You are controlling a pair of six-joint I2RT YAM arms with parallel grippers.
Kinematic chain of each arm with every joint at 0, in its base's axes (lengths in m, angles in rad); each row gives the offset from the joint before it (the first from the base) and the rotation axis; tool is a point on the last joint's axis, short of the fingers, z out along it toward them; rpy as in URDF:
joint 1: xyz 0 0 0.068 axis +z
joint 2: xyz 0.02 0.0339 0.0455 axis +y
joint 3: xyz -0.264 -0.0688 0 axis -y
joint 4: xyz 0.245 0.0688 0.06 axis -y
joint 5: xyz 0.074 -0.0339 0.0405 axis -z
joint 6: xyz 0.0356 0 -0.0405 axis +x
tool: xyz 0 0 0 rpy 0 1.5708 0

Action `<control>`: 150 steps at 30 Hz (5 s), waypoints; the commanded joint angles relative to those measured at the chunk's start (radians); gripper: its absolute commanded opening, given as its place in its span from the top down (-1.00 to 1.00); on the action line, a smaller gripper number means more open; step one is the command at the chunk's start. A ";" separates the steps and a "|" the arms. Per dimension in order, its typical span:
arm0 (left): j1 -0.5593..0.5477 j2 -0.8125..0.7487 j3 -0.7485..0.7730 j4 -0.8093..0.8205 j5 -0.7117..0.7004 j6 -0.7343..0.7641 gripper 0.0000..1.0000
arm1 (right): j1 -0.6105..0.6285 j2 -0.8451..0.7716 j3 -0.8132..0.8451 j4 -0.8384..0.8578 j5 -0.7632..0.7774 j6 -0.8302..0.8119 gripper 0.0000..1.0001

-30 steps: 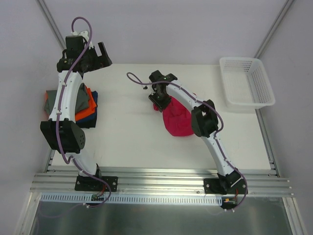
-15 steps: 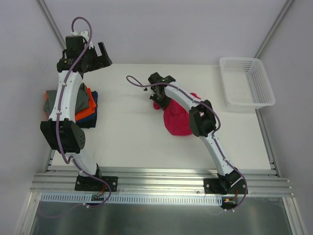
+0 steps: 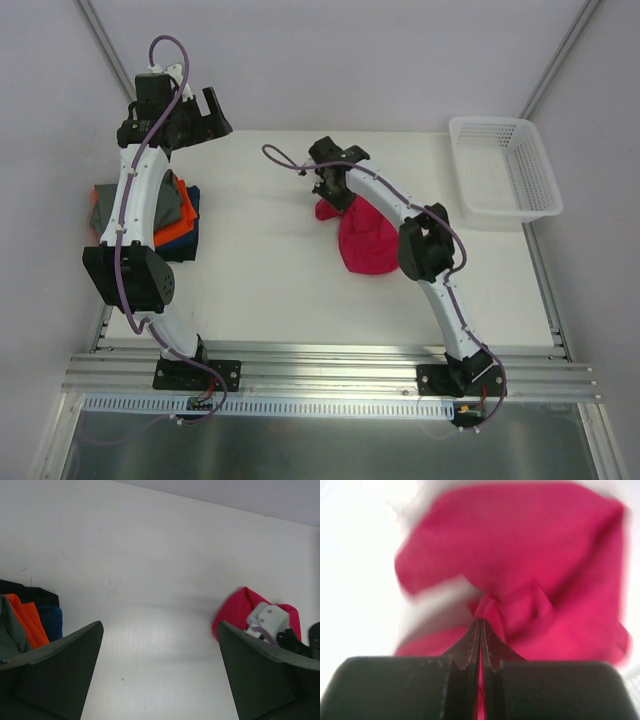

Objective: Fold and stack the t-shirts
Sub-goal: Flatten out the tshirt

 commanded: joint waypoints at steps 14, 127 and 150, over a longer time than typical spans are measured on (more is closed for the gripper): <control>-0.093 0.157 0.060 0.029 0.255 -0.003 -0.90 | -0.032 -0.665 -0.044 -0.117 0.222 -0.145 0.99; 0.006 -0.019 0.009 -0.009 0.105 0.037 -0.98 | -0.288 -0.840 0.028 0.602 -0.298 0.060 1.00; 0.017 -0.042 0.022 0.003 -0.094 0.051 -0.98 | -0.260 -0.311 0.180 0.447 -0.330 0.002 0.99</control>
